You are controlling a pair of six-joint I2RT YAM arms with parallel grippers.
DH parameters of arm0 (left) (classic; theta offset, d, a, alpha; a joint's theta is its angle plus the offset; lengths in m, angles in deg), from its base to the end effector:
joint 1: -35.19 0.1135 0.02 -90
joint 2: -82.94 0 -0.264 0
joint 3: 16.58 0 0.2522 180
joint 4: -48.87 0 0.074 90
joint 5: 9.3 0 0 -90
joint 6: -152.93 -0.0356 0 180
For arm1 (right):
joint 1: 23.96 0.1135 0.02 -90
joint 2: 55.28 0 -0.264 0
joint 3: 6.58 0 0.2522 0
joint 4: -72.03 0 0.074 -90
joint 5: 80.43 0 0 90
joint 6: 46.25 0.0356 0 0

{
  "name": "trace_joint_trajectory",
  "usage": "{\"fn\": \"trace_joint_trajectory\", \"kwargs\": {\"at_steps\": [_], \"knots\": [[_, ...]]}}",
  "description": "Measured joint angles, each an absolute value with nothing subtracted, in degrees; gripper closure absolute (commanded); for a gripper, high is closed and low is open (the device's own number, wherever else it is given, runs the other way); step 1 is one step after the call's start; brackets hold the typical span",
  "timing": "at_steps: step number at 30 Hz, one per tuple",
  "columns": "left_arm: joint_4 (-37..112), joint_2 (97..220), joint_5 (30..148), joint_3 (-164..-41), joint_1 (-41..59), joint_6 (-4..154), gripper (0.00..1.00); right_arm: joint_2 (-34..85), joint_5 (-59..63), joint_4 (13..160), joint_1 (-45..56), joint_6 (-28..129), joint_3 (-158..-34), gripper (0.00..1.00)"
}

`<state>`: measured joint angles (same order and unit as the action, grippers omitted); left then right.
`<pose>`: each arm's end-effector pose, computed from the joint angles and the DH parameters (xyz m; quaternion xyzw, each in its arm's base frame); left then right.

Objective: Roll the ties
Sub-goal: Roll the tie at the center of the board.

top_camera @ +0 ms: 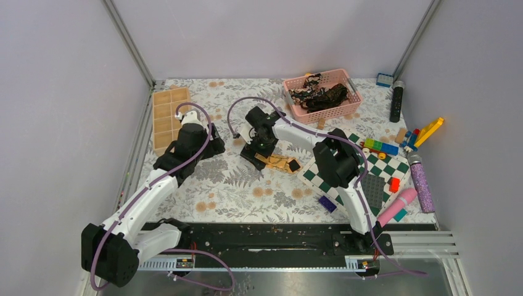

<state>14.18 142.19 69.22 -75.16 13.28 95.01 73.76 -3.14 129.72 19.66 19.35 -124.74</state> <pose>0.2123 -0.0778 0.2744 -0.1241 0.8765 -0.1281 0.4472 0.3375 0.3324 0.1697 -0.5633 0.7980 0.1381 0.1640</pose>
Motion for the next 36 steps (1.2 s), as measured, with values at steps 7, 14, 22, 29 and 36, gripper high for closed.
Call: {"fn": "trace_joint_trajectory", "kwargs": {"at_steps": [7, 14, 22, 29, 36], "knots": [[14.21, 142.19, 69.55, -74.74, 13.52, 95.18, 0.27, 73.91, -0.76, 129.59, 20.49, 19.80, -124.68, 0.09], [14.21, 142.19, 69.63, -74.74, 13.84, 95.60, 0.27, 74.15, 1.82, 128.80, 21.41, 20.20, -124.50, 0.28], [14.23, 142.19, 70.01, -74.74, 14.13, 95.84, 0.27, 74.19, 3.37, 128.80, 21.43, 20.20, -124.50, 0.51], [14.23, 142.19, 70.11, -74.74, 14.41, 95.84, 0.27, 74.22, 3.53, 128.80, 21.43, 20.20, -124.46, 0.58], [14.23, 142.19, 70.44, -74.74, 14.63, 95.86, 0.27, 74.22, 3.48, 128.78, 21.43, 20.20, -124.35, 0.56]]}}
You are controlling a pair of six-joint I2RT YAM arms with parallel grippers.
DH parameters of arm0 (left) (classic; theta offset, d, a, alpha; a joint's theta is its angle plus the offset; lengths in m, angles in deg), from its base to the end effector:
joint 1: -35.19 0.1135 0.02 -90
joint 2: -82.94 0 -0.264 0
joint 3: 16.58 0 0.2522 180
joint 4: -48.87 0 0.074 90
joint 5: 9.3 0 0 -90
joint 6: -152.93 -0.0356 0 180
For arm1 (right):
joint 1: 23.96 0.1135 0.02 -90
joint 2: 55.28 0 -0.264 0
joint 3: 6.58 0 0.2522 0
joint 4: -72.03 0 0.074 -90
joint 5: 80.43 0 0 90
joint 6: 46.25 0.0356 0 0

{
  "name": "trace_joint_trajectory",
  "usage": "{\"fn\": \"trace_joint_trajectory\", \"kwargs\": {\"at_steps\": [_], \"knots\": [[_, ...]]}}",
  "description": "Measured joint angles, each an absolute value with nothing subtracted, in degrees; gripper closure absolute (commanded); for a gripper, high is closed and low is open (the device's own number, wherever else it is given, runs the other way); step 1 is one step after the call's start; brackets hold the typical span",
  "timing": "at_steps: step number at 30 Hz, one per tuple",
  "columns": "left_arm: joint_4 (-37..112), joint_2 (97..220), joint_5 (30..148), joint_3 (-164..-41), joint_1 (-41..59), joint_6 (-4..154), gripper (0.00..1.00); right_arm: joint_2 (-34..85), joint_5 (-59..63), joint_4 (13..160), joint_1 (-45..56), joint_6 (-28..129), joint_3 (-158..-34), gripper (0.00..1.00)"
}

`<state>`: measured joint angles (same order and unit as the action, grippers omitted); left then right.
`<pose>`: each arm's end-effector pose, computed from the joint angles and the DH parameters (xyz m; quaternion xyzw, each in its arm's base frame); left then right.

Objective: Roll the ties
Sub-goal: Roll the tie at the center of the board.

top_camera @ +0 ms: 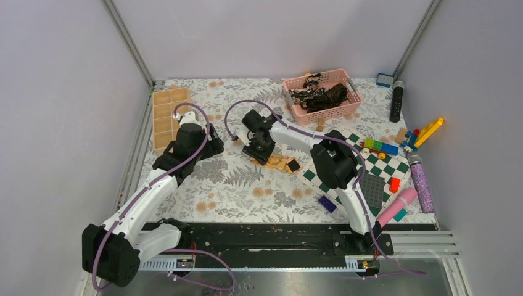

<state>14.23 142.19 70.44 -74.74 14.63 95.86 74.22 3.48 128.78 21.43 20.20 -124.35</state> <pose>0.2135 -0.0733 0.2719 -0.1360 0.8768 -0.1334 0.4415 0.3309 0.3408 0.1642 -0.5634 0.8032 0.0866 0.1732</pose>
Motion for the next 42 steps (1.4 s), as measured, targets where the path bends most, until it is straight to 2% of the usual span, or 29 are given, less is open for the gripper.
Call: {"fn": "trace_joint_trajectory", "kwargs": {"at_steps": [2, 3, 6, 8, 22, 26, 36, 40, 41, 42], "knots": [[14.23, 142.19, 70.49, -74.74, 14.68, 95.90, 0.27, 74.22, 3.46, 128.78, 21.43, 20.20, -124.35, 0.32], [14.23, 142.19, 70.55, -74.74, 14.72, 95.95, 0.27, 74.19, 3.44, 128.78, 21.43, 20.31, -124.35, 0.24], [14.23, 142.19, 70.90, -74.72, 14.94, 96.03, 0.27, 74.19, 2.98, 128.71, 21.45, 20.53, -124.24, 0.13], [14.23, 142.19, 71.10, -74.72, 15.05, 96.05, 0.27, 74.08, 2.85, 128.25, 21.47, 20.48, -123.76, 0.11], [14.25, 142.30, 71.89, -74.70, 15.46, 96.73, 0.27, 69.69, 4.64, 127.33, 21.58, 18.86, -121.68, 0.14], [14.27, 142.34, 72.06, -74.70, 15.53, 97.04, 0.27, 69.58, 4.82, 127.27, 21.58, 18.51, -121.66, 0.23], [15.08, 142.78, 73.00, -73.80, 15.75, 97.13, 0.27, 69.58, 5.21, 127.31, 21.58, 18.01, -121.29, 0.55], [15.45, 142.82, 73.35, -73.80, 15.79, 97.13, 0.27, 69.58, 5.19, 127.31, 21.58, 18.03, -121.29, 0.61], [15.47, 142.82, 73.42, -73.80, 15.81, 97.13, 0.27, 69.58, 5.17, 127.29, 21.58, 18.03, -121.29, 0.60], [15.47, 142.82, 73.48, -73.80, 15.81, 97.13, 0.27, 69.58, 5.14, 127.29, 21.58, 18.08, -121.29, 0.48]]}}
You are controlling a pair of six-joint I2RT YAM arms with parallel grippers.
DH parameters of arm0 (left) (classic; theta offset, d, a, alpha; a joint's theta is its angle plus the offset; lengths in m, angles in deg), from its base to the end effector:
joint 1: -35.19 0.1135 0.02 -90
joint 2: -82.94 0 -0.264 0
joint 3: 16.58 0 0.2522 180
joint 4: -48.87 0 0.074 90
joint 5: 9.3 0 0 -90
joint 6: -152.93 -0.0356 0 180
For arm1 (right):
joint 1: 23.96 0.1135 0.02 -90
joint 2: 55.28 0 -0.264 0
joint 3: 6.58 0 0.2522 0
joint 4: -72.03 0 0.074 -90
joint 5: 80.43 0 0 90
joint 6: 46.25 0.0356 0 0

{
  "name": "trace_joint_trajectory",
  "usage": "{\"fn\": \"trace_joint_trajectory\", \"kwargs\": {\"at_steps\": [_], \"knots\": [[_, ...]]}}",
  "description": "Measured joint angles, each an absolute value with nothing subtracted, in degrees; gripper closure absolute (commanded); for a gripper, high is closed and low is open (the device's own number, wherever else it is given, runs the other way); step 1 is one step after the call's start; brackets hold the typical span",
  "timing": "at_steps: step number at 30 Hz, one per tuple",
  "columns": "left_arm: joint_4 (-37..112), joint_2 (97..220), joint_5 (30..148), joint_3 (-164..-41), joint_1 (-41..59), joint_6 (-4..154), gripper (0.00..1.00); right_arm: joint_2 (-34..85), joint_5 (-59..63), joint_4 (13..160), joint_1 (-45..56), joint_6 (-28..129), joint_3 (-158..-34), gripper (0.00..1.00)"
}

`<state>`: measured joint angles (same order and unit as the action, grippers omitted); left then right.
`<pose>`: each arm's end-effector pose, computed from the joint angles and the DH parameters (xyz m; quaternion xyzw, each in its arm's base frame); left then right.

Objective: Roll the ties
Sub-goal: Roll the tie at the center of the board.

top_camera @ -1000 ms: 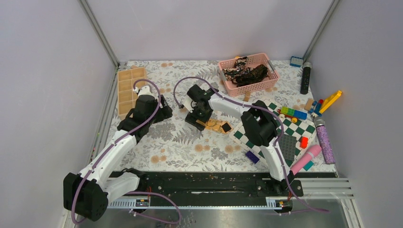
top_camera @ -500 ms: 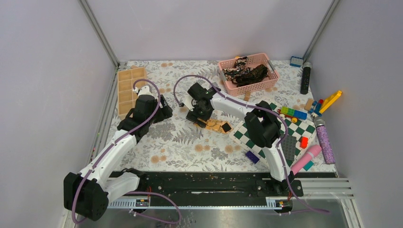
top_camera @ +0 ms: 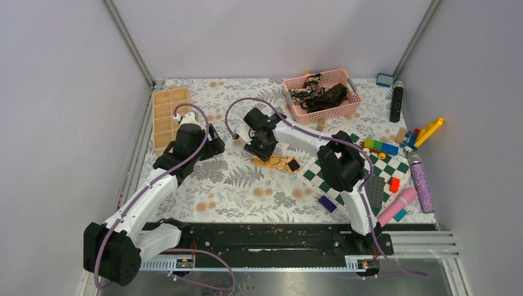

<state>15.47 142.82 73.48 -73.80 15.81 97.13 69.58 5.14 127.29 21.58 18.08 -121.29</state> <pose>0.2164 -0.0714 0.2658 -0.1430 0.8784 -0.1539 0.4293 0.3235 0.3336 0.1861 -0.5751 0.7890 0.0739 0.2031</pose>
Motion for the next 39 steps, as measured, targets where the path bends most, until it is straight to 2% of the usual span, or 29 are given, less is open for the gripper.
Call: {"fn": "trace_joint_trajectory", "kwargs": {"at_steps": [2, 5, 8, 15, 19, 22, 26, 33, 39], "knots": [[15.47, 142.82, 73.63, -73.80, 15.81, 97.13, 0.27, 69.58, 5.01, 127.29, 21.58, 18.08, -121.29, 0.29], [15.50, 142.86, 74.03, -73.80, 15.83, 97.13, 0.27, 69.58, 4.79, 127.29, 21.58, 18.36, -121.29, 0.16], [15.56, 143.24, 74.53, -73.80, 15.90, 97.30, 0.25, 69.30, 4.34, 126.70, 21.58, 19.02, -120.92, 0.09], [17.68, 145.53, 77.35, -73.82, 15.97, 98.20, 0.22, 60.82, 5.56, 121.39, 21.58, 26.56, -114.41, 0.05], [20.30, 148.52, 79.97, -74.09, 16.01, 99.35, 0.22, 54.68, 9.27, 117.94, 21.54, 36.66, -112.74, 0.12], [22.99, 151.61, 82.33, -74.26, 16.01, 100.34, 0.22, 50.92, 11.66, 115.64, 21.06, 46.99, -111.19, 0.26], [26.05, 155.93, 84.65, -74.50, 15.48, 101.23, 0.22, 47.79, 10.48, 111.86, 18.78, 61.70, -105.66, 0.41], [30.40, 160.06, 86.66, -74.57, 13.67, 102.24, 0.22, 49.93, 8.75, 109.74, 16.12, 75.50, -101.25, 0.51], [35.12, 162.51, 88.28, -74.55, 12.49, 102.76, 0.22, 52.16, 8.31, 108.08, 16.10, 79.87, -101.25, 0.58]]}}
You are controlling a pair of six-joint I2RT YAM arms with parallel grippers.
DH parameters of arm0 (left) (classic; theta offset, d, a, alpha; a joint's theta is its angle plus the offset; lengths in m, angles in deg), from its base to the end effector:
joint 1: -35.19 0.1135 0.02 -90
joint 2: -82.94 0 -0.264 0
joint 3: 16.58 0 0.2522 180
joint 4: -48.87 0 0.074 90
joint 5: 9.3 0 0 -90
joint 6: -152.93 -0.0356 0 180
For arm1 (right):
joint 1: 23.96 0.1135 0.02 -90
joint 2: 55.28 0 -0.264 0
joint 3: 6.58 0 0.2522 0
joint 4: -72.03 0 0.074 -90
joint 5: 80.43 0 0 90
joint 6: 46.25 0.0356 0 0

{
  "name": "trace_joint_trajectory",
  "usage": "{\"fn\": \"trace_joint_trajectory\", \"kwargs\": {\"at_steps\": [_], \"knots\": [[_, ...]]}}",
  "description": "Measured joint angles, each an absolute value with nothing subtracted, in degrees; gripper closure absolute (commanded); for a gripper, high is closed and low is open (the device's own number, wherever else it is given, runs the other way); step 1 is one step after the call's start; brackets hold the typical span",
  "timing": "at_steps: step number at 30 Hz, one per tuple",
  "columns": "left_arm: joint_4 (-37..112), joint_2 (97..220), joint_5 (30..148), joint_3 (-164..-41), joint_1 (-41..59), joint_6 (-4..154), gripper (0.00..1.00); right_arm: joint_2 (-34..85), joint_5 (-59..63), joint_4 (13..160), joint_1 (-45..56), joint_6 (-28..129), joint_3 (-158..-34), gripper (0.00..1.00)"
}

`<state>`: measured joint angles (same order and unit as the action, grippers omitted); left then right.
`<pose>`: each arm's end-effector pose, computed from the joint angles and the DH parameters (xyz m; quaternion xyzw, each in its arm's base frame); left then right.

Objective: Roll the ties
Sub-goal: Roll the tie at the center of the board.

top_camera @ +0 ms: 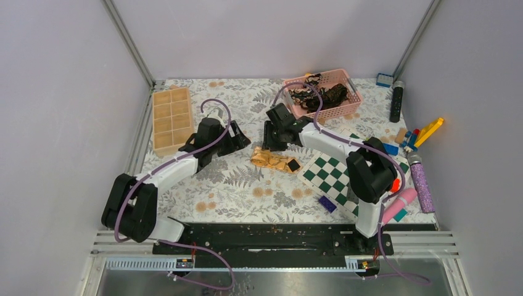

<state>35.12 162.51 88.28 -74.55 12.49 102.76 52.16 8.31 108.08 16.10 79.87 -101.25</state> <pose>0.2711 -0.1185 0.2171 -0.1020 0.8811 -0.2879 0.3610 0.3188 0.2691 0.2271 -0.0360 0.9354 0.2250 0.2704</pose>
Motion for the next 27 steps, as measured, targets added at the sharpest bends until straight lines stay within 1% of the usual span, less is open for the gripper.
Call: {"fn": "trace_joint_trajectory", "kwargs": {"at_steps": [6, 14, 21, 27], "knots": [[38.16, 164.92, 89.28, -74.55, 11.46, 103.07, 0.22, 54.00, 7.96, 107.66, 16.10, 81.62, -100.72, 0.62], [40.96, 168.83, 90.55, -73.91, 10.13, 103.07, 0.22, 54.70, 8.25, 107.31, 16.05, 82.16, -99.46, 0.64], [42.60, 172.46, 91.27, -73.87, 9.28, 103.07, 0.18, 55.62, 8.47, 106.94, 16.05, 82.23, -98.76, 0.65], [44.11, 173.70, 91.73, -73.76, 8.84, 103.27, 0.16, 55.88, 8.75, 106.22, 16.01, 82.23, -98.19, 0.67]]}}
